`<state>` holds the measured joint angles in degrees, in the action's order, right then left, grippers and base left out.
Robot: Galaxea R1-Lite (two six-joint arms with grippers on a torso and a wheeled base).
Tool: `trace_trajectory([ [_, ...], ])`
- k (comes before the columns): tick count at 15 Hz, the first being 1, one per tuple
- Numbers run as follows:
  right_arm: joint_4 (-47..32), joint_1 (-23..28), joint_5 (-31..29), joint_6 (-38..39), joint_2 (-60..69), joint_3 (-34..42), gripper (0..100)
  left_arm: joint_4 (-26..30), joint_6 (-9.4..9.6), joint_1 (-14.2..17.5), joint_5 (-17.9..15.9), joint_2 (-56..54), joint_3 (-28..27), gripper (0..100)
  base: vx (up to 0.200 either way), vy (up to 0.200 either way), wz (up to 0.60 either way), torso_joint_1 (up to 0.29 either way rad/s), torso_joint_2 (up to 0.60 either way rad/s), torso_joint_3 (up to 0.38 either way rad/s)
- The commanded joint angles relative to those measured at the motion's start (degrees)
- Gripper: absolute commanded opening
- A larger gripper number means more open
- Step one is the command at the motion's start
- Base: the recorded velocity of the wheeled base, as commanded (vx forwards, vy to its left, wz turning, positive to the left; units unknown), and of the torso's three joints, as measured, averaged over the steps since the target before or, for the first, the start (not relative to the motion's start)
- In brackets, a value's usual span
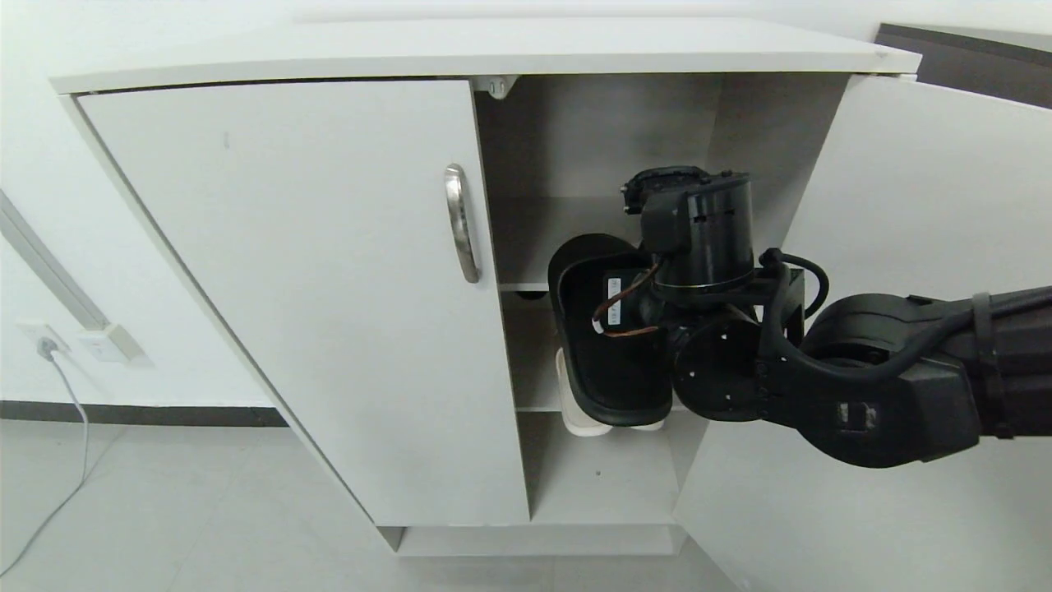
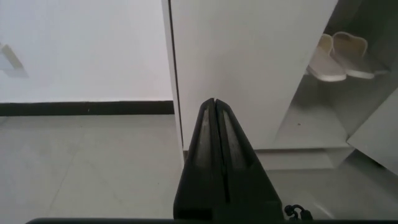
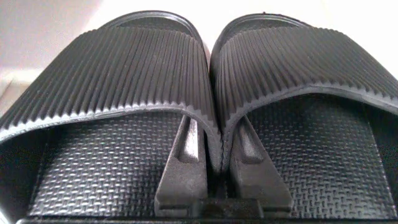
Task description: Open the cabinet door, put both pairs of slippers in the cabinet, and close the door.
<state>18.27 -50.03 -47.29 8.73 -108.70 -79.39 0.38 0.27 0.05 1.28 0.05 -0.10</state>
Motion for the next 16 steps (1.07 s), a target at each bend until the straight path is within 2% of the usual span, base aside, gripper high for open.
trace_trajectory([
  [1,0.4,0.0,0.0,0.0,-0.3,0.1,0,0.0,0.00,0.0,0.0,0.0,0.0,0,0.200,0.000,0.00,0.007,0.01,-0.002],
  [2,0.4,0.0,0.0,-0.1,-0.3,-0.2,0,0.0,0.08,0.0,0.0,0.0,0.0,0,0.200,0.000,0.00,0.002,0.00,0.002],
  [6,0.3,0.1,0.1,-0.3,-0.6,-0.9,0,0.0,0.08,0.0,0.0,0.0,0.0,0,0.000,0.000,0.00,0.000,0.00,0.000],
  [11,-0.3,3.6,0.4,-0.5,-4.9,-6.7,0,0.0,0.00,0.0,0.1,0.0,0.0,0,0.000,0.000,0.00,0.000,0.00,0.000],
  [16,-1.9,4.2,0.8,-2.0,-6.9,-11.3,0,0.0,0.00,0.0,0.0,0.0,0.0,0,0.000,0.000,0.00,0.000,0.00,0.000],
])
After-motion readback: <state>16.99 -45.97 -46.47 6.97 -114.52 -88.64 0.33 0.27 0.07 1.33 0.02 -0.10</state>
